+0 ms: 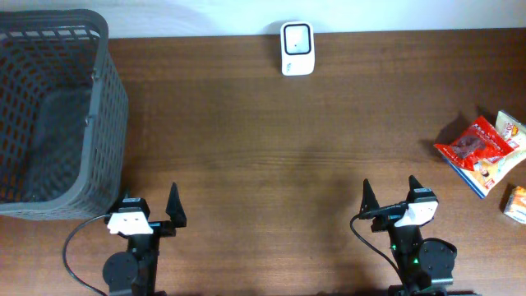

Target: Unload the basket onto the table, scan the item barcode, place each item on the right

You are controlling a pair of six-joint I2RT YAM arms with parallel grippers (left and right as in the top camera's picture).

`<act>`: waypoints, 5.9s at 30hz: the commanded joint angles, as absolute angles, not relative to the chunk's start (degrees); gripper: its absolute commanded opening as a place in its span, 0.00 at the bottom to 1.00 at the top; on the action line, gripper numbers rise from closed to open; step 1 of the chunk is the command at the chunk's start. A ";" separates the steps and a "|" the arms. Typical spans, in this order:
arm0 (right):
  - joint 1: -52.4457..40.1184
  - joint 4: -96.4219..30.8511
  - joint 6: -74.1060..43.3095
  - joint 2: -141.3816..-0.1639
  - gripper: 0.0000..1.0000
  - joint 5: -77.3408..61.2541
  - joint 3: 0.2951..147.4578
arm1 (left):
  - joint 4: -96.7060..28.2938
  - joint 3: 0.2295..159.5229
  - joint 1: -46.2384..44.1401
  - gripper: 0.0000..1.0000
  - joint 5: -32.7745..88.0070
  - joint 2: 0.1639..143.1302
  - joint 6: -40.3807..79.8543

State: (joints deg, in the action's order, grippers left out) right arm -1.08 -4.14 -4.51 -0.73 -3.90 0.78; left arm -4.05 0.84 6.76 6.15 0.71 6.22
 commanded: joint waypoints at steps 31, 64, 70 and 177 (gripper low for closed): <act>-0.62 -4.29 -4.71 -0.32 0.98 -3.38 0.32 | -4.89 0.47 -0.86 0.99 -1.80 0.30 -0.95; -0.62 -4.29 -4.73 -0.32 0.98 -3.38 0.32 | -4.58 0.47 -0.08 0.99 -4.08 0.30 -0.93; -0.62 -4.29 -4.71 -0.32 0.98 -3.38 0.32 | -4.56 0.49 -0.10 0.99 -4.08 0.30 -0.93; 0.40 -4.60 2.52 -0.21 0.98 1.78 0.32 | -4.56 0.49 -0.10 0.99 -4.08 0.30 -0.93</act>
